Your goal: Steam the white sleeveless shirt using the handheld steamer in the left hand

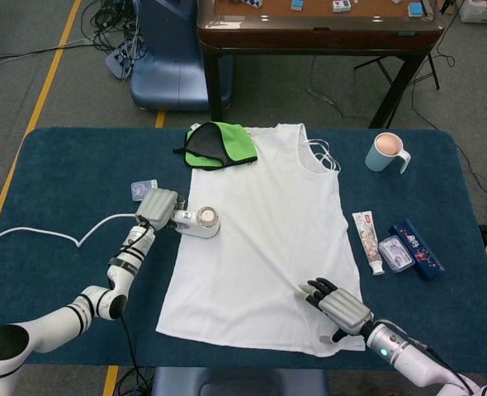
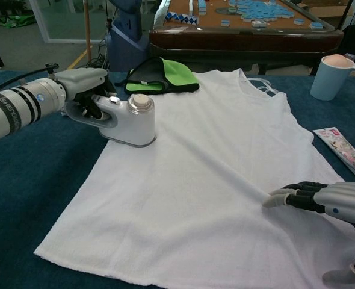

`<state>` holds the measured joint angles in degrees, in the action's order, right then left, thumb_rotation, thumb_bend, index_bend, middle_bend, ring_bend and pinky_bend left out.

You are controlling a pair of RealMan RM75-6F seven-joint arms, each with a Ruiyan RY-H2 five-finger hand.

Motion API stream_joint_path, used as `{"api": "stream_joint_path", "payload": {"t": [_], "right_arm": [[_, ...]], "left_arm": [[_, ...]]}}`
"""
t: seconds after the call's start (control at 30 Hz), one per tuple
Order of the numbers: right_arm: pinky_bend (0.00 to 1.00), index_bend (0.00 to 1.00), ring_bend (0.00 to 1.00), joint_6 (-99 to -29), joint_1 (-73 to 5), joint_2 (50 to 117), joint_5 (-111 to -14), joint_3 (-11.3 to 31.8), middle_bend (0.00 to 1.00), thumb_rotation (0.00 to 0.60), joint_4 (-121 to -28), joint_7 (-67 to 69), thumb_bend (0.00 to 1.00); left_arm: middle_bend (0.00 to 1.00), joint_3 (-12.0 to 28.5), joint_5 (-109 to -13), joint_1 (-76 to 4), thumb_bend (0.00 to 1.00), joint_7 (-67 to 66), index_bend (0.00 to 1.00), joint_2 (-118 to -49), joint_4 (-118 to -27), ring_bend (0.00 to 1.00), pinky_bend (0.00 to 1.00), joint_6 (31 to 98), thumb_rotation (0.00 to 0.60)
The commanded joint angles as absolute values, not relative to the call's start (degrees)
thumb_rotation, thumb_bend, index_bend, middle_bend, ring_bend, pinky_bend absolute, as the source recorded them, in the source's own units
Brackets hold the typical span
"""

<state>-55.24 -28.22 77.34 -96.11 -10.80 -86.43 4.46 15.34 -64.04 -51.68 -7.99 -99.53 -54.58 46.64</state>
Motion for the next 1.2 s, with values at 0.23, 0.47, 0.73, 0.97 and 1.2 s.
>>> {"api": "stream_joint_path", "payload": {"t": [0.23,0.47,0.73,0.97,1.2], "right_arm": [[0.01,0.00,0.00,-55.59,-28.02,77.22,-96.36,-11.11,0.08,0.589,-86.36,4.62,0.16],[0.01,0.00,0.00,-55.50,-28.00,77.42,-96.53,-11.37,0.08,0.587,-86.08,4.93,0.16],[0.01,0.00,0.00,-56.12,-27.61,77.11,-96.60,-11.62,0.08,0.587,-86.06,5.33,0.16],[0.01,0.00,0.00,-56.46,-27.34,76.97,-96.61,-11.76,0.08,0.588,-85.75,5.93,0.16],[0.01,0.00,0.00,-56.46,-27.28,77.05,-96.68,-11.86,0.08,0.587,-85.21,6.56,0.16]], "left_arm": [[0.81,11.77,-66.30,-48.13,0.21,-9.09,0.71,-94.44,-64.86,0.69,0.67,48.29,0.600],[0.81,10.15,-68.13,-47.06,0.21,-9.71,0.71,-93.12,-71.53,0.68,0.67,49.65,0.600],[0.80,11.28,-69.21,-48.02,0.21,-10.63,0.71,-93.65,-75.87,0.68,0.67,51.18,0.600],[0.80,12.24,-67.91,-48.77,0.21,-11.68,0.71,-95.56,-76.80,0.68,0.67,51.69,0.600],[0.80,10.91,-67.15,-48.71,0.21,-12.79,0.71,-97.69,-75.50,0.68,0.67,51.20,0.600]]}}
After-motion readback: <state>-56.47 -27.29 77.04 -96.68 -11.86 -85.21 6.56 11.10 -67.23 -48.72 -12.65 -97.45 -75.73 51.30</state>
